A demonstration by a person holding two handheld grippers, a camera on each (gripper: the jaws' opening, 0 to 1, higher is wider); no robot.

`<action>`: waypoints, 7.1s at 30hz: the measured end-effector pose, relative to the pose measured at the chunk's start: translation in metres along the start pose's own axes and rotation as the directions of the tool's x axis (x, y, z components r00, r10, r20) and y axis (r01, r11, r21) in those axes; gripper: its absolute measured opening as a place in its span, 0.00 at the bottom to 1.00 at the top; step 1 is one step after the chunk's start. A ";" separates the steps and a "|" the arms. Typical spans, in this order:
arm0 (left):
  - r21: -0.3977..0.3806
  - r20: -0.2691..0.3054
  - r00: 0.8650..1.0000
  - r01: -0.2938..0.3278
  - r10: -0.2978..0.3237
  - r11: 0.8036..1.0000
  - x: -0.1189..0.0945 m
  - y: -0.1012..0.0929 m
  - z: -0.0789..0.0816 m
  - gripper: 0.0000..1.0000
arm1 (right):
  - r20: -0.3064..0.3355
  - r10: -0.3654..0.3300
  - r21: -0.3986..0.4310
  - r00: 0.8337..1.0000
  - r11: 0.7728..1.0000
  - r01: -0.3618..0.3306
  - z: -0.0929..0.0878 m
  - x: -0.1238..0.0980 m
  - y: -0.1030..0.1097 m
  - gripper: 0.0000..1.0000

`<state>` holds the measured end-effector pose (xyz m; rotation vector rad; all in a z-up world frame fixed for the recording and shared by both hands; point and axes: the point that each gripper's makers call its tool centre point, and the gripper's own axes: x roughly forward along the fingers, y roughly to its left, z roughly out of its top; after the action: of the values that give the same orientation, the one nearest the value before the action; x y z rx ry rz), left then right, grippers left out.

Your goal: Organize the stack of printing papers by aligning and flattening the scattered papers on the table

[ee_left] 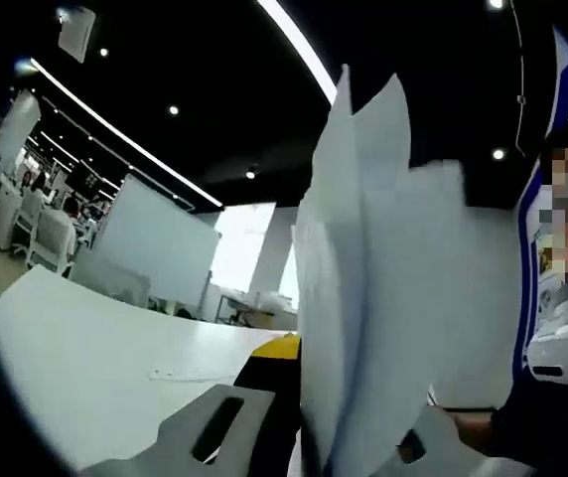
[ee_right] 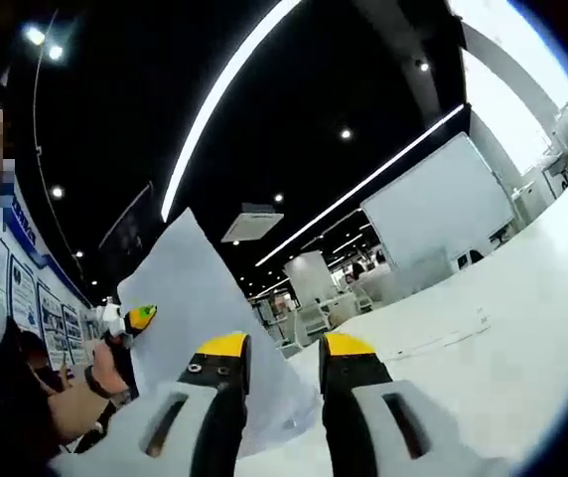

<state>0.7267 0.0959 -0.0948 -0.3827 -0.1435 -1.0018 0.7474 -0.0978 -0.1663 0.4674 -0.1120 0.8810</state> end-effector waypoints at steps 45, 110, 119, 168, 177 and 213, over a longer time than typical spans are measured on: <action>0.214 -0.266 0.943 0.258 -0.198 0.942 0.070 -0.051 -0.056 0.07 | -0.228 0.252 -0.177 0.940 0.939 -0.295 -0.022 -0.031 0.053 0.00; -0.034 0.357 0.852 0.421 -0.382 0.907 0.025 -0.085 0.042 0.06 | -0.032 0.303 0.150 0.952 0.943 -0.295 -0.027 -0.023 0.051 0.61; -0.144 0.452 0.837 0.409 -0.308 0.901 0.028 -0.070 0.037 0.06 | 0.091 0.417 0.231 0.904 0.874 -0.427 -0.019 -0.012 0.089 0.57; -0.048 0.311 0.926 0.241 -0.215 0.969 -0.006 -0.026 0.002 0.18 | -0.062 0.343 0.030 0.937 0.939 -0.342 0.000 -0.035 0.060 0.00; -0.037 0.233 0.941 0.262 -0.247 0.964 -0.013 -0.031 -0.008 0.19 | -0.137 0.321 -0.067 0.937 0.941 -0.332 0.000 -0.040 0.058 0.00; 0.300 -0.168 0.981 0.143 -0.095 0.943 -0.015 -0.008 -0.106 0.17 | -0.307 0.199 -0.315 0.931 0.901 -0.297 -0.040 -0.051 0.027 0.00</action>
<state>0.7058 0.0638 -0.1946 -0.0079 -0.1862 -1.1042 0.6901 -0.1023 -0.2072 -0.0133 -0.0820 1.1433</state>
